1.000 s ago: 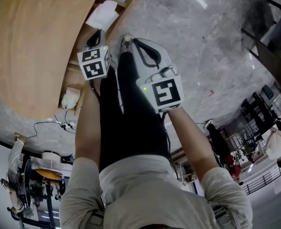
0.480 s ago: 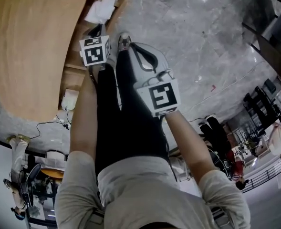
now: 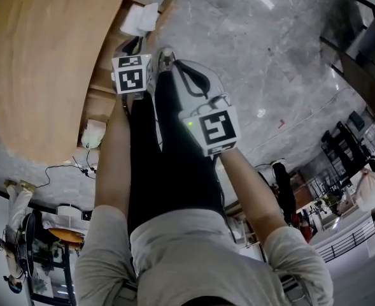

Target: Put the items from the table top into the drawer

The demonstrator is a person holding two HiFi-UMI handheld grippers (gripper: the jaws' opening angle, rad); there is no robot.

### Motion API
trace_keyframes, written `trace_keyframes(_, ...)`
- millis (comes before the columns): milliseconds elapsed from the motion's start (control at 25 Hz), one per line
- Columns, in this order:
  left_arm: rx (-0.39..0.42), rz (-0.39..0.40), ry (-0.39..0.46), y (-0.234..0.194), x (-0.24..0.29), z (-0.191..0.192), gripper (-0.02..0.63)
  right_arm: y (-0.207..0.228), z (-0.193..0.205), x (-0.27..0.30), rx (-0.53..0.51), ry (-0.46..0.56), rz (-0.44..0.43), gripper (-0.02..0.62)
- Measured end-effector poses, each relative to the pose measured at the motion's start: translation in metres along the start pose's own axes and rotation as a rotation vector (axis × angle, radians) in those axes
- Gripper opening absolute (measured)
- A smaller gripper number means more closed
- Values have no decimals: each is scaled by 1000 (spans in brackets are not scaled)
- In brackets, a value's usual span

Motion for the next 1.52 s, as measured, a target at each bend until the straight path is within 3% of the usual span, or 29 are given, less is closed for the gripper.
trace_keyframes(120, -38, 24, 55, 5, -34, -17, 49, -8, -12, -4, -15, 16, -12, 7)
trace_keyframes(280, -94, 44, 214, 19, -105, -50, 20, -21, -42, -13, -55, 94, -7, 7)
trace_keyframes(720, 23, -48, 623, 52, -347, -196, 20, -112, -213, -90, -207, 420, -8, 7)
trace_keyframes(880, 41, -62, 709, 63, -414, -230, 20, -151, -273, -130, -221, 561, -18, 7)
trace_keyframes(1080, 136, -80, 891, 87, -496, -294, 20, -185, -351, -170, -296, 723, 7, 6)
trace_keyframes(1360, 233, -52, 1041, 111, -574, -338, 20, -223, -415, -216, -414, 811, 78, 6)
trace_keyframes(1520, 274, -17, 1118, 135, -603, -358, 20, -227, -429, -242, -422, 866, 101, 6)
Point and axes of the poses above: the fingertips, and each gripper's own axes: x forward along the fingers, y to its right, z out of its underside, the point moved 3 cm from there along -x, backward along the fingers, and after that the axes turned 9 degrees about y, right-handed, at the moved point
